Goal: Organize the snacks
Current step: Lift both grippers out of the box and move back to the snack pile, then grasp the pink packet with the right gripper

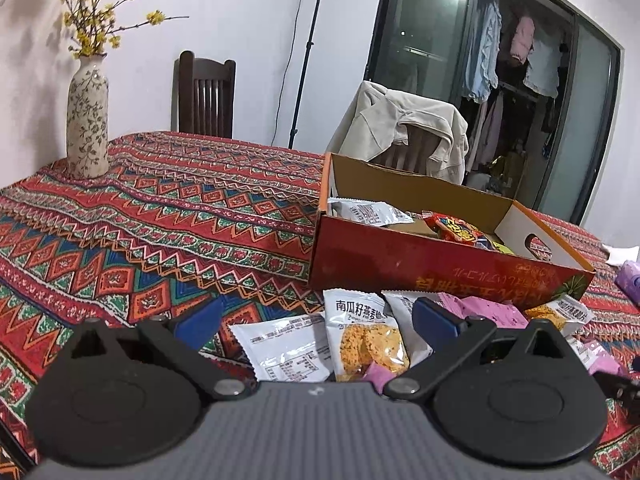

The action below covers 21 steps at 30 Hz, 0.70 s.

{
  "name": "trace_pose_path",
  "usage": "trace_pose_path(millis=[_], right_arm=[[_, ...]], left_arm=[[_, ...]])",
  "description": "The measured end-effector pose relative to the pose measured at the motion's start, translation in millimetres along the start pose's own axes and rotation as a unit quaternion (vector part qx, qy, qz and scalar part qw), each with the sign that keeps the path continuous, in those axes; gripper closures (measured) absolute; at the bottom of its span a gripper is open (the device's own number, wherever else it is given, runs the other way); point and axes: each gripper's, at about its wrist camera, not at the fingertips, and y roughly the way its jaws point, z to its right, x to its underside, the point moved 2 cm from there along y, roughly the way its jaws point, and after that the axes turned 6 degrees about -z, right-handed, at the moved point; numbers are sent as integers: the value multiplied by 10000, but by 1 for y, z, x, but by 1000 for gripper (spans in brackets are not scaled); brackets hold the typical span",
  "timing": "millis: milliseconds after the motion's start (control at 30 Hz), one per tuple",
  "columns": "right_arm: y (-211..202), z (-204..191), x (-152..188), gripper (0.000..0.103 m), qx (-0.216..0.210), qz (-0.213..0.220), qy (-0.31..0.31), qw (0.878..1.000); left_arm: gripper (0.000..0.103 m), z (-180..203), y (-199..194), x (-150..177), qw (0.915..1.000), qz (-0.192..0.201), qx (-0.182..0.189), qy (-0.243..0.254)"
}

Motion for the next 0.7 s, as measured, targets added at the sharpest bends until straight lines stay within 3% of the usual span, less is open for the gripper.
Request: trace_pose_path(millis=[467, 700], right_arm=[[48, -5, -23, 0, -356, -886, -482, 9943], [58, -7, -21, 0, -449, -589, -553, 9957]], left_arm=[[0, -4, 2, 1, 9998, -84, 85, -130], [0, -5, 3, 1, 9997, -130, 141, -181]])
